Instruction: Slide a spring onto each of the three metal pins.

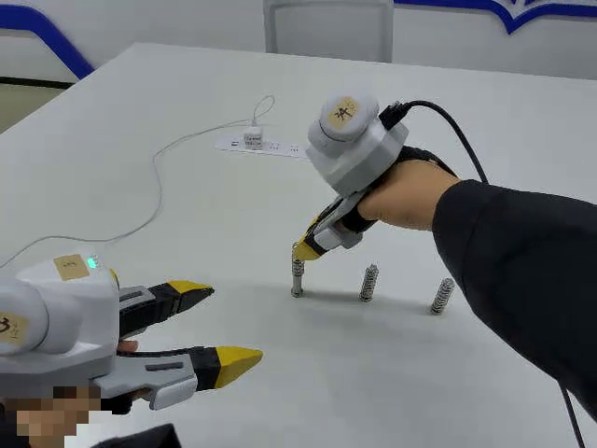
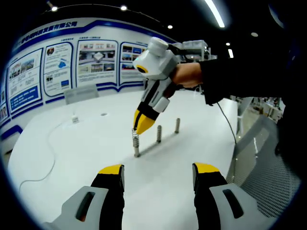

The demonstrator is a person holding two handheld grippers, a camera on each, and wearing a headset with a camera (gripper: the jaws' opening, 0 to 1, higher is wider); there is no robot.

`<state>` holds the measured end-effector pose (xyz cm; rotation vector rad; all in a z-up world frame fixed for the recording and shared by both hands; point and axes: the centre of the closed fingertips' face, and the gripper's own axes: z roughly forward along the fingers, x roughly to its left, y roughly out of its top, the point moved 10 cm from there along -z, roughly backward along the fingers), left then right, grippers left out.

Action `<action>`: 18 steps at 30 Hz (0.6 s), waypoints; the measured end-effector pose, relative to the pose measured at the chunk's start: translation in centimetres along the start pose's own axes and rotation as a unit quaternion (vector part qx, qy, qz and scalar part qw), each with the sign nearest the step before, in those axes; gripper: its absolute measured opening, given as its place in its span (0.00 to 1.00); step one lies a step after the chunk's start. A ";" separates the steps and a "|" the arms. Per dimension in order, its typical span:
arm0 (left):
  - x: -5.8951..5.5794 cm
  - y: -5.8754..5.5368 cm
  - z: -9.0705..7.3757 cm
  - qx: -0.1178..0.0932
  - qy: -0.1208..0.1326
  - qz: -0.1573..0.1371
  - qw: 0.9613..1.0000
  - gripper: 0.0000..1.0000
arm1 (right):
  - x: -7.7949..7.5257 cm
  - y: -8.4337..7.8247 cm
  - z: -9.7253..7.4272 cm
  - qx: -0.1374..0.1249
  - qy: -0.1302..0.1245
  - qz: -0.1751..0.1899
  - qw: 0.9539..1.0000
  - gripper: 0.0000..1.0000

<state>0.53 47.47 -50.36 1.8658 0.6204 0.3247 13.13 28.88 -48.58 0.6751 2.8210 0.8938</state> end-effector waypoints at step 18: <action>0.1 0.0 -0.1 -0.001 0.002 -0.001 1.000 0.59 | -0.3 -1.9 2.5 0.008 -0.007 0.020 1.000 0.08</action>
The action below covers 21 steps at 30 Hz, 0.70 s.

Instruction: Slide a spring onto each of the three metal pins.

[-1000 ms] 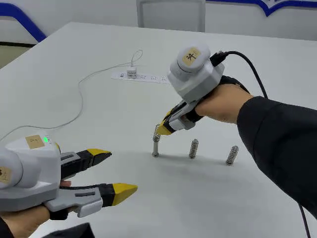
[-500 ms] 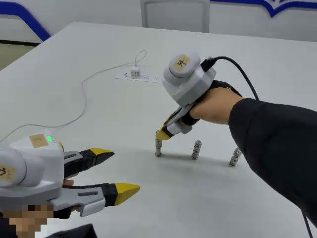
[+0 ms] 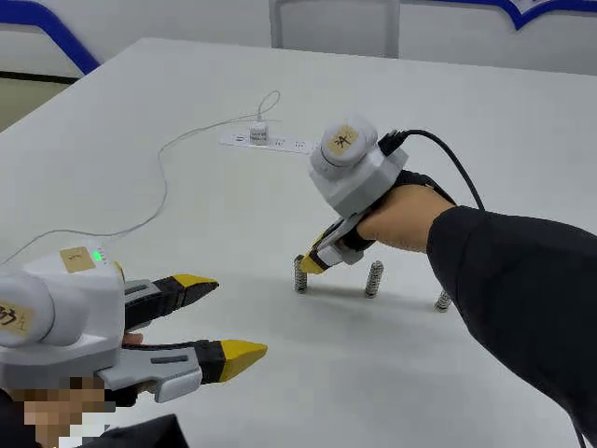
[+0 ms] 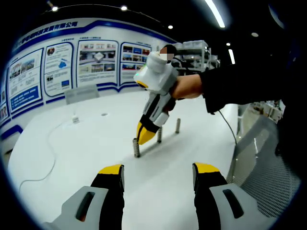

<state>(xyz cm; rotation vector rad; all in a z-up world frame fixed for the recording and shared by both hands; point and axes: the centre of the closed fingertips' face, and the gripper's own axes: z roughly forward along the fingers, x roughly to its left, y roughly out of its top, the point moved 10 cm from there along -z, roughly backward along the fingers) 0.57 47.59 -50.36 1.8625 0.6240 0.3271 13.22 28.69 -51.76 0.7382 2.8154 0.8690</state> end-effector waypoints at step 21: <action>0.0 0.1 0.0 -0.002 0.000 0.000 1.000 0.59 | 1.1 -1.0 -3.6 -0.058 -0.024 -0.011 0.998 0.13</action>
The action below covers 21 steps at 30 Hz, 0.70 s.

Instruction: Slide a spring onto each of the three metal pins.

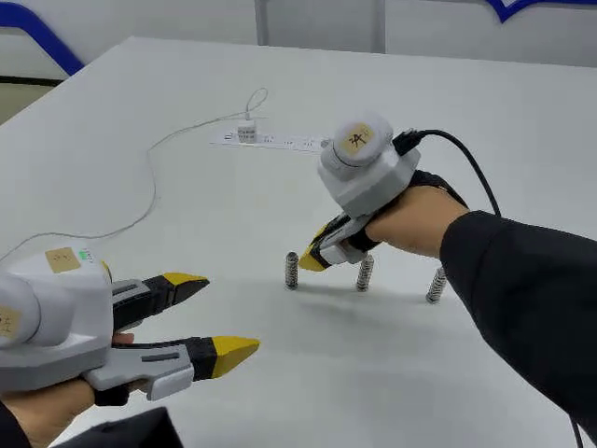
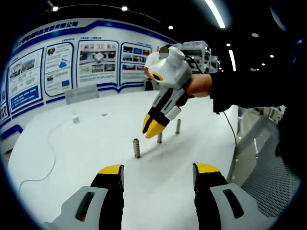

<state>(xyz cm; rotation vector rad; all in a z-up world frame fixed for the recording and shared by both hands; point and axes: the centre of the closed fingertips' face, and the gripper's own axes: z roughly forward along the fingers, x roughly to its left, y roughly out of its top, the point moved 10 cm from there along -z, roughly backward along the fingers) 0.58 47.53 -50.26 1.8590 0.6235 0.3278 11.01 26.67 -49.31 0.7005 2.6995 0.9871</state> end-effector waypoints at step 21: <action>0.2 0.8 0.2 0.001 0.002 0.023 1.000 0.61 | 1.3 -6.0 -7.8 -0.089 -0.059 0.008 0.994 0.23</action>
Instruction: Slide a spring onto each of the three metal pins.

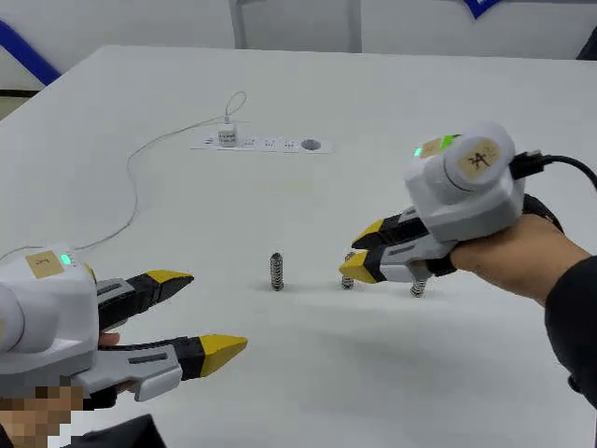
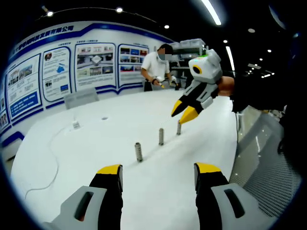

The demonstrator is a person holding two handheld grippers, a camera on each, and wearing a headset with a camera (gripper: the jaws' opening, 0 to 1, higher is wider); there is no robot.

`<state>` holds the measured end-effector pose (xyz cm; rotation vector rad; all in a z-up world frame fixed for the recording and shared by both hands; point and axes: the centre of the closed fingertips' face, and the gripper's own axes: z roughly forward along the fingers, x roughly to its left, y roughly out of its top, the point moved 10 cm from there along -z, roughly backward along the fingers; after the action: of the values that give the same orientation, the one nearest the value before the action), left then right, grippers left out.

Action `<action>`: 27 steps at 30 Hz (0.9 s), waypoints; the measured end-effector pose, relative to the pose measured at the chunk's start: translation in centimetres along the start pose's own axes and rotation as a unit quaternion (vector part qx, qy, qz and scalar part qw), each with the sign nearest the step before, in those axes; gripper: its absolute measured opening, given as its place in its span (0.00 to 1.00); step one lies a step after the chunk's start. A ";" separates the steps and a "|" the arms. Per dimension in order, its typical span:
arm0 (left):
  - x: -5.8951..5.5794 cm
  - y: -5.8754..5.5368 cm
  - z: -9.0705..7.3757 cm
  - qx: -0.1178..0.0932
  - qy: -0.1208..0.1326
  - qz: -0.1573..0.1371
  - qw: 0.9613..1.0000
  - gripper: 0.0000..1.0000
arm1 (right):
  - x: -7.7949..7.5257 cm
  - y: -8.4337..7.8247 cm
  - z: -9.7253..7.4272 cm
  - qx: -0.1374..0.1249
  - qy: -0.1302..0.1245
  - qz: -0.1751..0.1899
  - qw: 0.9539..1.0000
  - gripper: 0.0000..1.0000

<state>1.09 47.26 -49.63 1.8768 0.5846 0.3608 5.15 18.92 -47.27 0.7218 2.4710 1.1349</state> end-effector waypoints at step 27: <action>0.9 -0.5 0.8 0.010 0.004 0.005 1.000 0.65 | -1.3 -9.7 -7.3 -0.079 -0.080 0.056 0.992 0.51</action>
<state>2.15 47.31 -50.38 1.8991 0.5863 0.3692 -0.32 8.43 -50.05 0.8776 2.2048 1.2456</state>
